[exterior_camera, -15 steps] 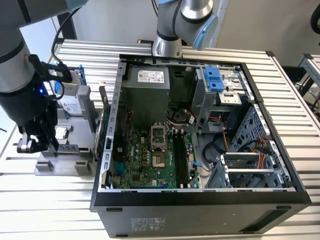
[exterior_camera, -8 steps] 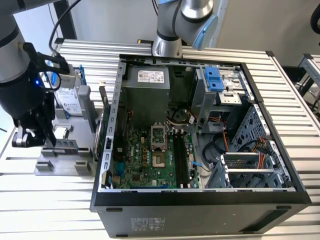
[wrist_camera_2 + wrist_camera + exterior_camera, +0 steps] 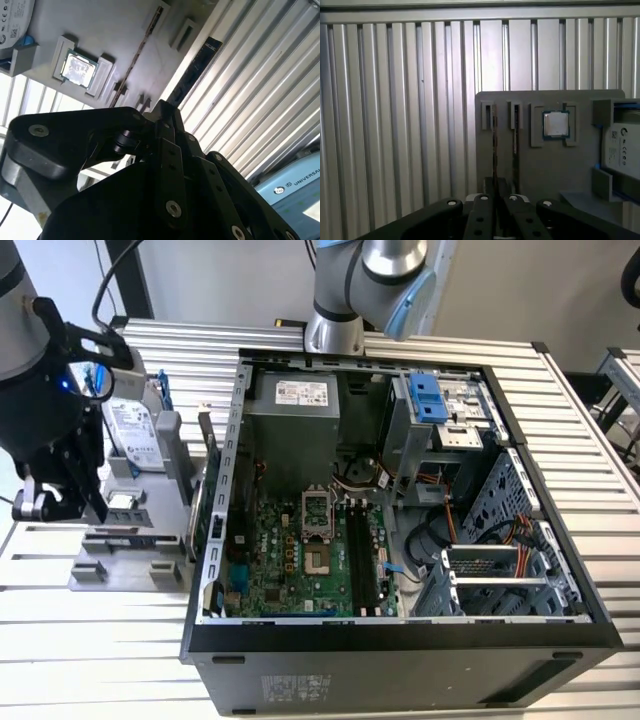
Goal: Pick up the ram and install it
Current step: 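Pick up the ram and move it above insertion slot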
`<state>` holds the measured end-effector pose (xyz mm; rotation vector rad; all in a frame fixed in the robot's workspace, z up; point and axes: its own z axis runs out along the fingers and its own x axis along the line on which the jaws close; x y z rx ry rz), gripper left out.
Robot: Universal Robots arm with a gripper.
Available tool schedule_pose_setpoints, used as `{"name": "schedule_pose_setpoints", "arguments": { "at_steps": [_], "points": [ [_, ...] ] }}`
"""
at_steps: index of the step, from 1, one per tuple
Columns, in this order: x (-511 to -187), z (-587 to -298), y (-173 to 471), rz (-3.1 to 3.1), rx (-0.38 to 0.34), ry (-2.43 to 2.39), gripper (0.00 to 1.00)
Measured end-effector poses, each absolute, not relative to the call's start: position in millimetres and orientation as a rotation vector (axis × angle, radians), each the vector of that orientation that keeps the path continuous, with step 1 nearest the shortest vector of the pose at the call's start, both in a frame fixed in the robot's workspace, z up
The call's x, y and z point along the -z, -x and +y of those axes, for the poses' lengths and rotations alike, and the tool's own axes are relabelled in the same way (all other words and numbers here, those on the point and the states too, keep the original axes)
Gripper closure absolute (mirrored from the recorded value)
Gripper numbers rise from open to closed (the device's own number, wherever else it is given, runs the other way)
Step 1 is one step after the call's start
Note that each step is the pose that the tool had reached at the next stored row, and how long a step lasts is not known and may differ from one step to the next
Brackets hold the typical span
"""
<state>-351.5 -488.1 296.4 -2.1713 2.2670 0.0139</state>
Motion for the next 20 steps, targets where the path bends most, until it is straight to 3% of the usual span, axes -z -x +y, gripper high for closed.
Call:
{"name": "schedule_pose_setpoints", "arguments": {
  "at_steps": [20],
  "points": [
    [-339,-488,351,2.272,-0.014,2.166,1.00]
  ]
}}
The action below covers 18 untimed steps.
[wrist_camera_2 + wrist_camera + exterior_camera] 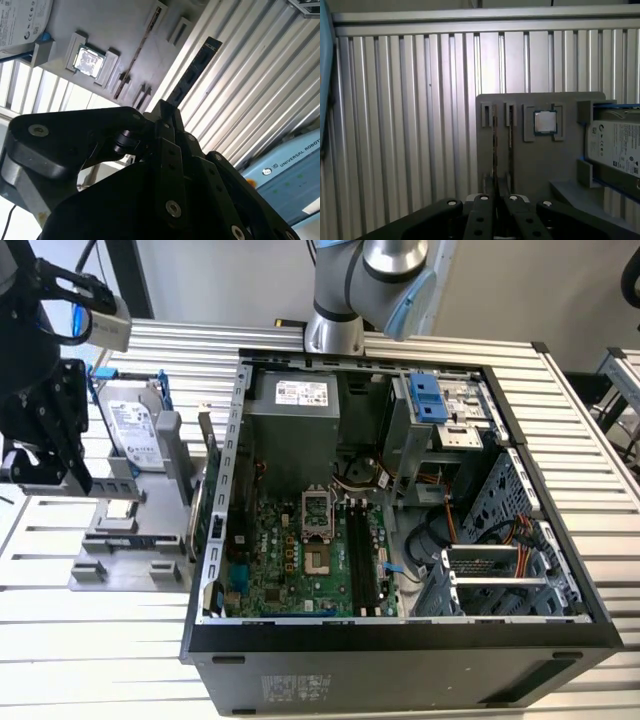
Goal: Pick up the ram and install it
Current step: 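Pick up the ram and move it above insertion slot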
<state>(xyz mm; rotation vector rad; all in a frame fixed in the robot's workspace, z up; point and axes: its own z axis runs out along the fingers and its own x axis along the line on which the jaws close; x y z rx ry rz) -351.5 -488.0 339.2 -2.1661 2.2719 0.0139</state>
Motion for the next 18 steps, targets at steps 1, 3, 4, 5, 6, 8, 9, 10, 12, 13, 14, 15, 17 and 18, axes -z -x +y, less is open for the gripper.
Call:
{"name": "schedule_pose_setpoints", "arguments": {
  "at_steps": [1,3,4,5,6,8,9,10,12,13,14,15,17,18],
  "points": [
    [-341,-488,352,2.272,-0.014,2.166,1.00],
    [-345,-488,351,2.273,-0.014,2.165,1.00],
    [-347,-488,351,2.273,-0.014,2.165,1.00],
    [-349,-488,352,2.273,-0.014,2.165,1.00],
    [-351,-488,351,2.273,-0.014,2.165,1.00],
    [-355,-488,351,2.274,-0.014,2.164,1.00],
    [-356,-488,352,2.274,-0.014,2.164,1.00],
    [-358,-488,352,2.274,-0.014,2.164,1.00],
    [-361,-488,351,2.274,-0.014,2.164,1.00],
    [-363,-488,351,2.274,-0.014,2.163,1.00],
    [-364,-488,351,2.275,-0.014,2.163,1.00],
    [-366,-488,351,2.275,-0.014,2.163,1.00],
    [-369,-488,352,2.275,-0.014,2.163,1.00],
    [-371,-488,351,2.275,-0.014,2.163,1.00]
  ]
}}
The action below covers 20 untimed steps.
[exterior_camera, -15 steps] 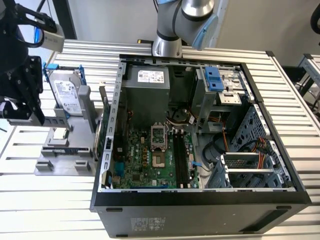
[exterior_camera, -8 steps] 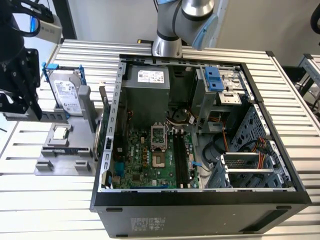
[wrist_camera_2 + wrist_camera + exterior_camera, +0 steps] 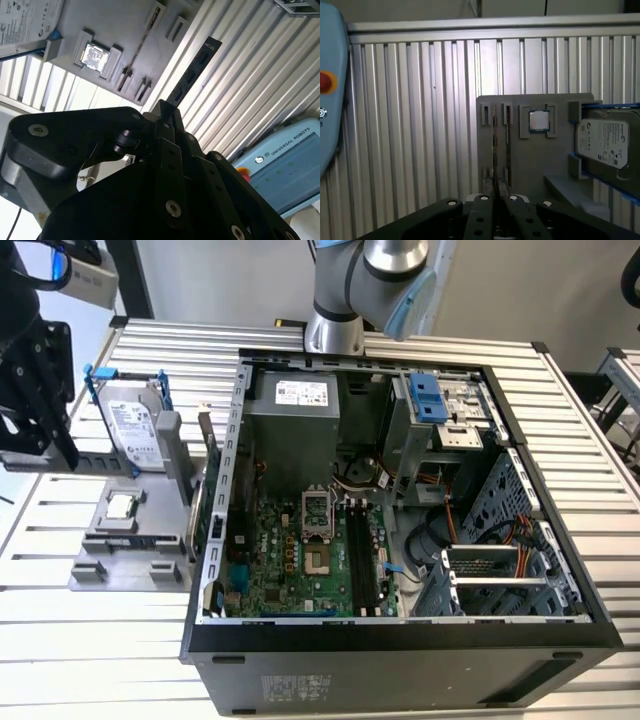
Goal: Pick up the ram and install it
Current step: 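Pick up the ram and move it above insertion slot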
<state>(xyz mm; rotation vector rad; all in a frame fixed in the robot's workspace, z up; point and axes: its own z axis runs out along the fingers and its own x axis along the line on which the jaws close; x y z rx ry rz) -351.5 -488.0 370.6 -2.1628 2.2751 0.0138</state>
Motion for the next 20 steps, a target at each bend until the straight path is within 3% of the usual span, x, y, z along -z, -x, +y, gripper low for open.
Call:
{"name": "schedule_pose_setpoints", "arguments": {
  "at_steps": [20],
  "points": [
    [-397,-488,352,2.277,-0.014,2.161,1.00]
  ]
}}
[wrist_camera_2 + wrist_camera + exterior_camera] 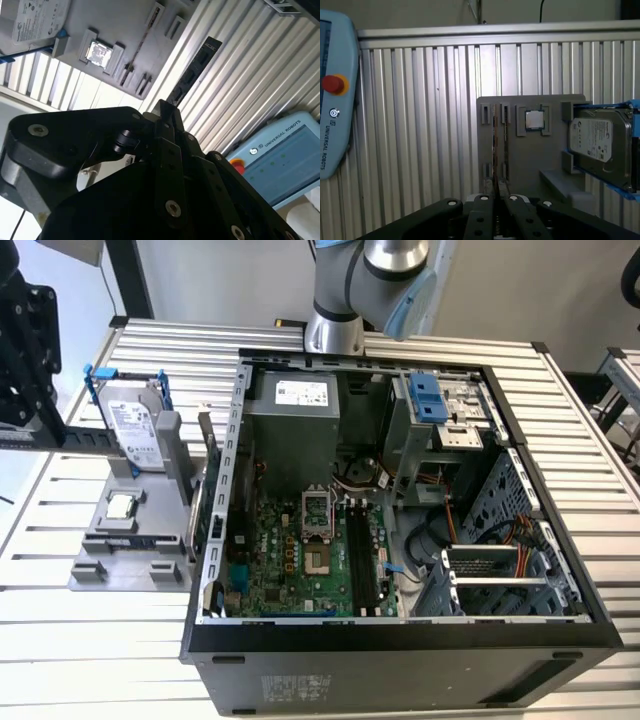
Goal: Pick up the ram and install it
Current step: 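Pick up the ram and move it above insertion slot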
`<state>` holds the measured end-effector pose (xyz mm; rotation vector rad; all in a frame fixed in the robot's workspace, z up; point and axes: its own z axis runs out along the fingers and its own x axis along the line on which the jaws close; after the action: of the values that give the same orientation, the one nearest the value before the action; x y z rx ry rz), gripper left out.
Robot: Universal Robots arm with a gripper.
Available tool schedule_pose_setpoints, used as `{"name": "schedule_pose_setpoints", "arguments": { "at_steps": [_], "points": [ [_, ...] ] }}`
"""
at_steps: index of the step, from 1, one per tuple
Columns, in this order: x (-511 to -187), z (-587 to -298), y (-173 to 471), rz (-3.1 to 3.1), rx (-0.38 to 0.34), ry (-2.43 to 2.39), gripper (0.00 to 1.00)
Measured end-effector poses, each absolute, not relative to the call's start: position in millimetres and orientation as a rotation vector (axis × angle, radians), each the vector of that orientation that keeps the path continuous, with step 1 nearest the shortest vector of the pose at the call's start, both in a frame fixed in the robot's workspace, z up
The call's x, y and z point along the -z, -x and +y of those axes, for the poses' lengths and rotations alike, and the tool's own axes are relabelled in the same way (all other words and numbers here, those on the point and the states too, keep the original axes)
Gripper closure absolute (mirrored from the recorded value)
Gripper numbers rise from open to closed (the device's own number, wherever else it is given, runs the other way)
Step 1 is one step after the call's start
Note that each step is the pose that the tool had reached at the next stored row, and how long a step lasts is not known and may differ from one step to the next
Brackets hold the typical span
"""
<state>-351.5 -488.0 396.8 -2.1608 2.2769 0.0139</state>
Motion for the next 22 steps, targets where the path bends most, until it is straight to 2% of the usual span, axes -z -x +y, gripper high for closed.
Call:
{"name": "schedule_pose_setpoints", "arguments": {
  "at_steps": [22],
  "points": [
    [-405.4,-488.1,346.7,2.278,-0.014,2.161,1.00]
  ]
}}
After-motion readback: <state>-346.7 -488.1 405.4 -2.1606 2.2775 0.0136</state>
